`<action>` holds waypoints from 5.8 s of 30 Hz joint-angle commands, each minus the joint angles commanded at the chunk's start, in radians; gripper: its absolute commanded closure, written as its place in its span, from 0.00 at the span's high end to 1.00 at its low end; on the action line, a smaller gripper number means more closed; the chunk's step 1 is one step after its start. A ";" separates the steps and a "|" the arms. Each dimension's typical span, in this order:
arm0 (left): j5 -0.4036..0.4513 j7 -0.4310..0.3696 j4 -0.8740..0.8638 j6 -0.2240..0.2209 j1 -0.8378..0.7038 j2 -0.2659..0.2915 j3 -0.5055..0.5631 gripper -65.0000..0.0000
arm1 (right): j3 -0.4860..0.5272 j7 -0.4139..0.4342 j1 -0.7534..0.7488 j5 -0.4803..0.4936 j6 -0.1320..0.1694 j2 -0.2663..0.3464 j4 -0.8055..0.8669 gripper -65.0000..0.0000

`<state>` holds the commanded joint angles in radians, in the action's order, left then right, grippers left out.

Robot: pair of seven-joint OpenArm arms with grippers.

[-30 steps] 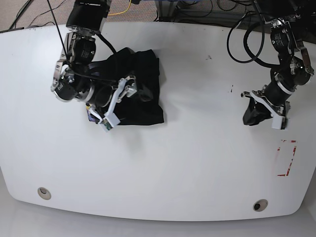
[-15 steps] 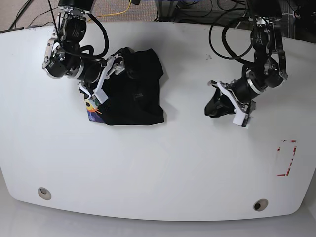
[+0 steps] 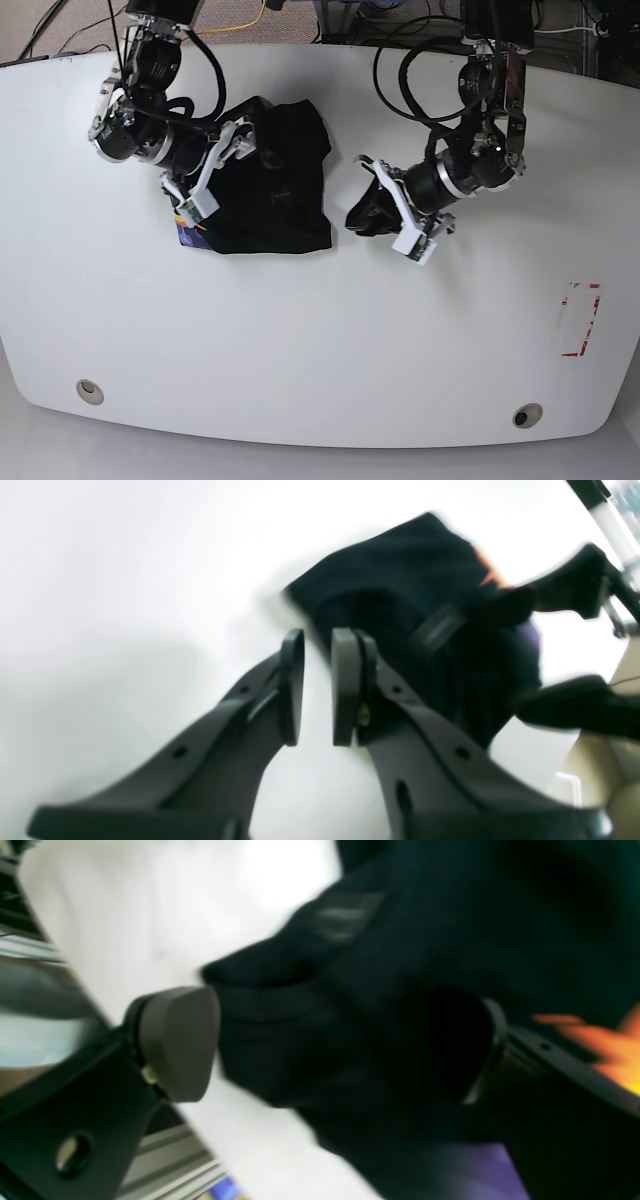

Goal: Layout the t-shirt on the table in an organized manner, then fold the t-shirt properly
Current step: 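Fold the bundle with the left gripper over toward the right gripper, then release the bundle and lift both grippers away from it, then grasp the folded shirt with the left gripper and drag it to the table edge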

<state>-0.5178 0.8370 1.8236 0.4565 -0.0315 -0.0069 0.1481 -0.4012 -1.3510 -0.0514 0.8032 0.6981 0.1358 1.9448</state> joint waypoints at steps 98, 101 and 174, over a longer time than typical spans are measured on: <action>0.287 -0.173 -0.230 0.114 -0.091 -0.104 0.143 0.13 | 0.115 0.755 -0.233 -0.629 0.000 0.002 -0.226 0.22; 0.285 -0.183 -0.253 0.114 -0.061 -0.137 0.089 0.13 | 0.124 0.755 -0.247 -0.629 0.000 -0.032 -0.222 0.22; 0.796 -0.736 -0.632 -0.608 -0.029 -0.009 0.416 0.13 | -0.186 0.649 -0.273 -0.617 0.000 0.012 0.074 0.23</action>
<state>0.2785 0.1005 1.1914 -0.1511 -0.0606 -0.0161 0.5639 -0.5869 -0.7020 -0.3245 0.1864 0.6981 0.1481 2.0184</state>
